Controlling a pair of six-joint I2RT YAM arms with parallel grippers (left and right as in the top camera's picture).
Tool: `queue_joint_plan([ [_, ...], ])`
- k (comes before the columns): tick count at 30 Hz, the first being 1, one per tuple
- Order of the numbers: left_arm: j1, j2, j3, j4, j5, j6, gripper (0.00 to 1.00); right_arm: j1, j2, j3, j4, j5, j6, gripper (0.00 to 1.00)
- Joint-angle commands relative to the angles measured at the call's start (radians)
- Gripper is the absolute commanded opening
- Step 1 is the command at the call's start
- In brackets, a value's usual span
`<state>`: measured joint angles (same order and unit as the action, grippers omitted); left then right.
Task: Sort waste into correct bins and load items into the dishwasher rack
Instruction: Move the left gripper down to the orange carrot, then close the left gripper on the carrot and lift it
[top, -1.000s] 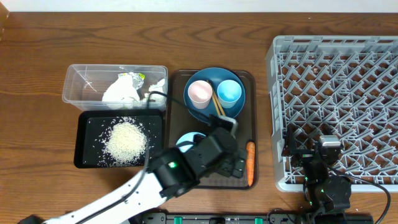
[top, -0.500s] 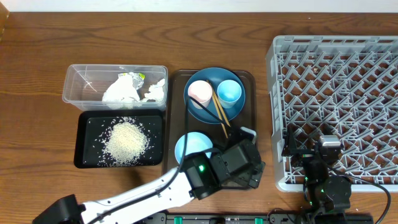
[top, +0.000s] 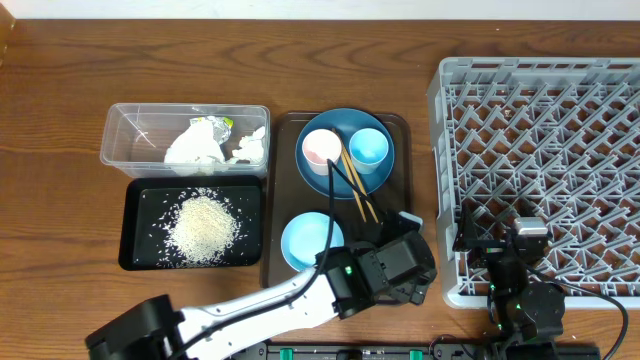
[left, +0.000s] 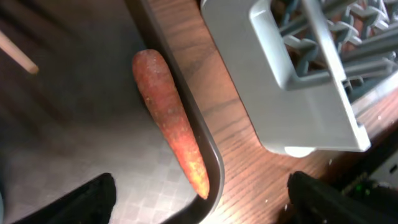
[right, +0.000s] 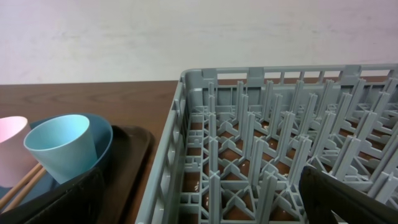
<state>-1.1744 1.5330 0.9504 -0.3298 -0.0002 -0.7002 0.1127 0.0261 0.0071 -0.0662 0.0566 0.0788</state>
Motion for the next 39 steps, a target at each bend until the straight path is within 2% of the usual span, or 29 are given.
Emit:
queue_joint_plan([
  [1, -0.002, 0.026, 0.021, 0.024, -0.013, -0.016, 0.81, 0.008, 0.000, -0.002, -0.003, 0.006, -0.006, 0.99],
  [6, -0.002, 0.077, 0.021, 0.044, -0.092, -0.029, 0.72, 0.008, 0.000, -0.002, -0.003, 0.006, -0.006, 0.99],
  [11, -0.002, 0.131, 0.021, 0.050, -0.110, -0.088, 0.69, 0.008, 0.000, -0.002, -0.003, 0.006, -0.006, 0.99],
  [24, -0.002, 0.168, 0.021, 0.109, -0.125, -0.087, 0.67, 0.008, 0.000, -0.002, -0.003, 0.006, -0.006, 0.99],
  [31, -0.002, 0.192, 0.021, 0.126, -0.126, -0.087, 0.62, 0.008, 0.000, -0.002, -0.003, 0.006, -0.006, 0.99],
  [39, -0.002, 0.247, 0.021, 0.157, -0.154, -0.088, 0.51, 0.008, 0.000, -0.002, -0.003, 0.006, -0.006, 0.99],
])
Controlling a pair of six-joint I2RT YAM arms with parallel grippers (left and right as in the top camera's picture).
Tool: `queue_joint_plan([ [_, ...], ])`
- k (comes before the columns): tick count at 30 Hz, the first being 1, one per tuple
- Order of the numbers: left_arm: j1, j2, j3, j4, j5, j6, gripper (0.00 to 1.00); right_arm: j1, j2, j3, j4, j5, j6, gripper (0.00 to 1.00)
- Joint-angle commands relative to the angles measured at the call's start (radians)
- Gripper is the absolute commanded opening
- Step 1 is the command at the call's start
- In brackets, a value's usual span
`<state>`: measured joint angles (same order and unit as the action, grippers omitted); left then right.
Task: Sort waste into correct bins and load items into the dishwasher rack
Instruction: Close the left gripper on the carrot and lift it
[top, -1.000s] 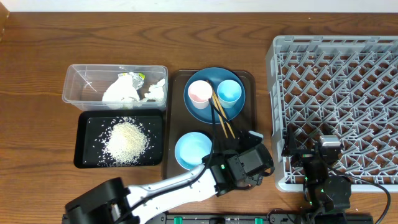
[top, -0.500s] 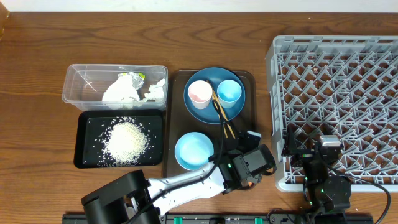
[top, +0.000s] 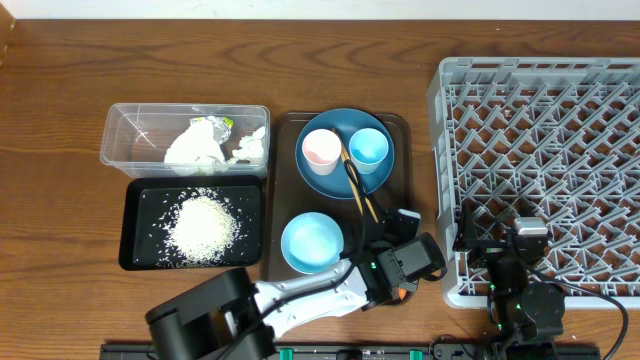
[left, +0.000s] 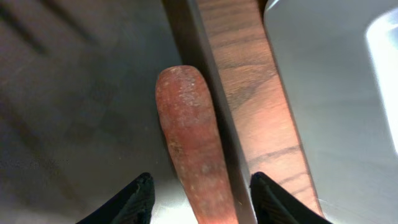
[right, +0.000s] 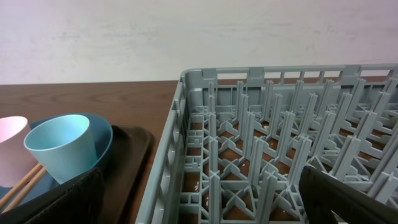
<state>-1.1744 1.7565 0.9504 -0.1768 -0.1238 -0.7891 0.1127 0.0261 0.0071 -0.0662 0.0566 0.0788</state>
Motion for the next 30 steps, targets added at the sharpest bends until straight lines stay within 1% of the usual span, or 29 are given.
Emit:
queue_joint_plan([
  [1, -0.002, 0.031, 0.021, 0.004, -0.031, 0.001, 0.50, 0.008, 0.000, -0.002, -0.003, 0.006, -0.006, 0.99],
  [7, -0.002, 0.069, 0.021, 0.003, -0.031, 0.002, 0.48, 0.008, 0.000, -0.002, -0.003, 0.006, -0.006, 0.99],
  [11, -0.002, 0.073, 0.021, -0.009, -0.031, 0.002, 0.43, 0.008, 0.000, -0.002, -0.003, 0.006, -0.006, 0.99],
  [19, -0.003, 0.073, 0.021, -0.023, -0.029, 0.002, 0.40, 0.008, 0.000, -0.002, -0.003, 0.006, -0.006, 0.99],
  [23, -0.003, 0.073, 0.021, -0.023, -0.018, 0.002, 0.33, 0.008, 0.000, -0.002, -0.003, 0.006, -0.006, 0.99],
  [30, -0.003, 0.068, 0.021, -0.023, 0.011, 0.002, 0.24, 0.008, 0.000, -0.002, -0.003, 0.006, -0.006, 0.99],
])
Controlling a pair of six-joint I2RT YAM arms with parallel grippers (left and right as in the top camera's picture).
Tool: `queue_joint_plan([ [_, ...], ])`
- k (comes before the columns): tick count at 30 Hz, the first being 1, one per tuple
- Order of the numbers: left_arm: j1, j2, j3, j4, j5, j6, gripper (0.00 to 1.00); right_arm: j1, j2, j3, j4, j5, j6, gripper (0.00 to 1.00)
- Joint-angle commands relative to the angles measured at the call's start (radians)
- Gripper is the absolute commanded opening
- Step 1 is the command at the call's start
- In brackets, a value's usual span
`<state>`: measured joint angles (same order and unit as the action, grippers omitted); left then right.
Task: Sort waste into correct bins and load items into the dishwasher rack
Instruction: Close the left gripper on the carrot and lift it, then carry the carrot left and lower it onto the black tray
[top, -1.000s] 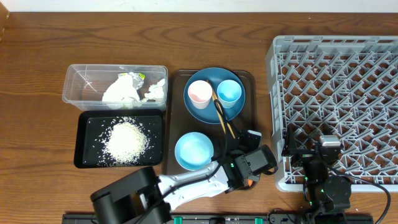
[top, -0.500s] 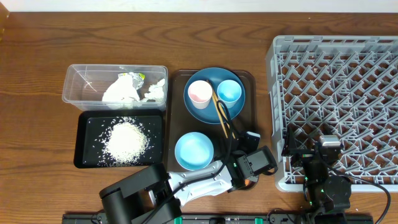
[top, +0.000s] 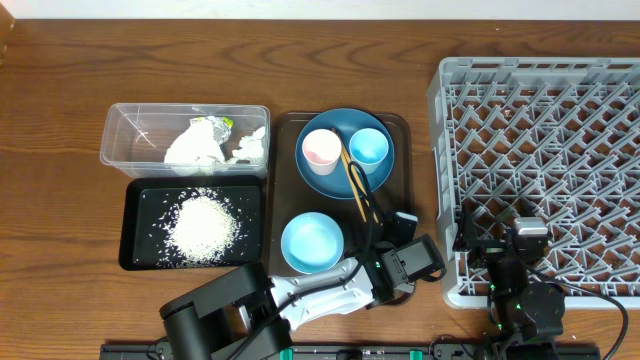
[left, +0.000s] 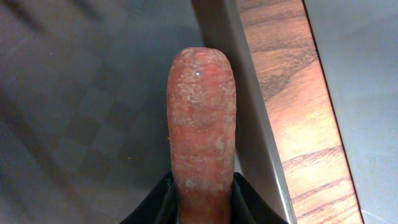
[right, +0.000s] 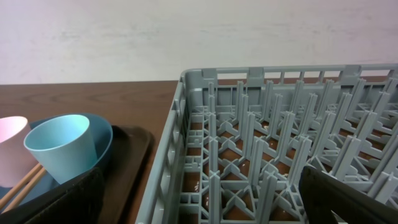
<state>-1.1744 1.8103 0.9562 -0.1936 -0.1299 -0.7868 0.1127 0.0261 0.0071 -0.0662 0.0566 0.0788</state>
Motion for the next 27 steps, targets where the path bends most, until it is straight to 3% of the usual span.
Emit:
queue_joint_plan([
  [1, -0.003, 0.006, 0.015, -0.006, 0.018, -0.001, 0.22, 0.008, 0.000, -0.002, -0.003, 0.006, -0.006, 0.99],
  [27, 0.028, -0.438, 0.015, -0.107, -0.013, 0.004, 0.21, 0.008, 0.000, -0.002, -0.003, 0.006, -0.006, 0.99],
])
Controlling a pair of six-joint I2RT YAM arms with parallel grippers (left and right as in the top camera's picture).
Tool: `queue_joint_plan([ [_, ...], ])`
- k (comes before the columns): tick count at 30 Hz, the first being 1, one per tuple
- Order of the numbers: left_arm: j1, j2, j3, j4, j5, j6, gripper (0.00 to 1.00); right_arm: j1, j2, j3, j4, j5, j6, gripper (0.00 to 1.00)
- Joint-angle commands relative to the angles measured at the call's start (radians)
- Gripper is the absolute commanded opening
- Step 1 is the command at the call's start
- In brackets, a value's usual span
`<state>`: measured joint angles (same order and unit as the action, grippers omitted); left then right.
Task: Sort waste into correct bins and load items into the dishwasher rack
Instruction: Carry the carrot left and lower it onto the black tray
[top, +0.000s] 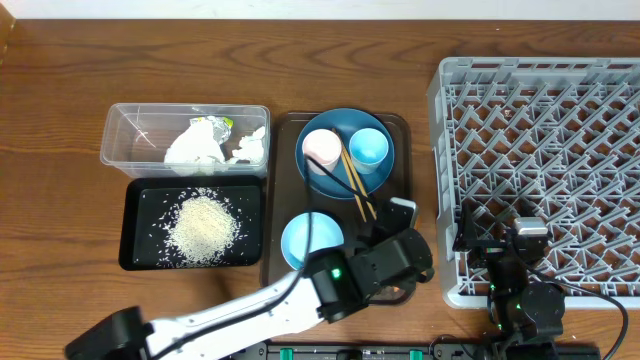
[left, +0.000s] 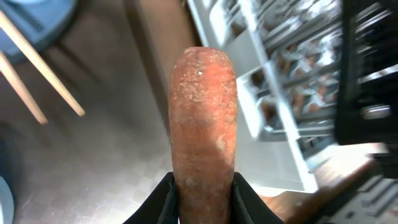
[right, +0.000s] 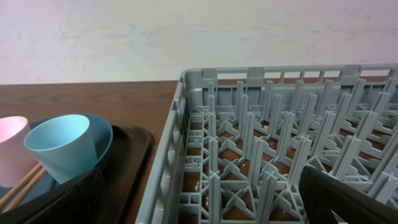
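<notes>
An orange carrot (left: 202, 124) fills the middle of the left wrist view. My left gripper (left: 202, 200) is shut on its near end and holds it above the brown tray (top: 403, 150), over the tray's front right corner. In the overhead view the left gripper (top: 395, 255) hides the carrot. The grey dishwasher rack (top: 540, 150) stands at the right. My right gripper (right: 199, 202) is open over the rack's near left corner, with nothing between its fingers.
On the tray a blue plate (top: 345, 175) carries a pink cup (top: 321, 148), a blue cup (top: 368, 146) and chopsticks (top: 352, 185). A blue bowl (top: 305, 240) sits nearer. A clear bin with crumpled paper (top: 185, 135) and a black tray of rice (top: 195, 225) lie left.
The carrot was gripped while lying on the tray against its right rim. Now it is held well above the tray, with the chopsticks and rack showing below it. The right arm has not moved.
My left gripper was open above the carrot lying along the tray's right rim. Then its fingers stood low on either side of the carrot. Then they were shut on it, and now the carrot is off the tray. The right gripper stayed open at the rack.
</notes>
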<state>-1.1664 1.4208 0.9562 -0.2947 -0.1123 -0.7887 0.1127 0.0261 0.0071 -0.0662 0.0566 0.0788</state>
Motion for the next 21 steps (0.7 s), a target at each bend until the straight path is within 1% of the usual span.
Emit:
queue_joint_plan([
  [1, 0.030, -0.066, 0.015, -0.008, -0.031, 0.006, 0.21, 0.008, 0.000, -0.002, -0.003, 0.006, -0.006, 0.99],
  [4, 0.073, -0.116, 0.015, -0.026, -0.040, 0.006, 0.21, 0.008, 0.000, -0.002, -0.003, 0.006, -0.006, 0.99],
  [8, 0.185, -0.187, 0.015, -0.106, -0.058, 0.004, 0.18, 0.008, 0.000, -0.002, -0.003, 0.006, -0.006, 0.99],
  [9, 0.221, -0.201, 0.015, -0.130, -0.058, 0.004, 0.15, 0.008, 0.000, -0.002, -0.003, 0.006, -0.006, 0.99],
  [18, 0.538, -0.266, 0.015, -0.353, -0.057, -0.004, 0.15, 0.008, 0.000, -0.002, -0.003, 0.006, -0.006, 0.99],
  [21, 0.647, -0.266, 0.014, -0.446, -0.057, -0.064, 0.14, 0.008, 0.000, -0.002, -0.003, 0.006, -0.006, 0.99],
])
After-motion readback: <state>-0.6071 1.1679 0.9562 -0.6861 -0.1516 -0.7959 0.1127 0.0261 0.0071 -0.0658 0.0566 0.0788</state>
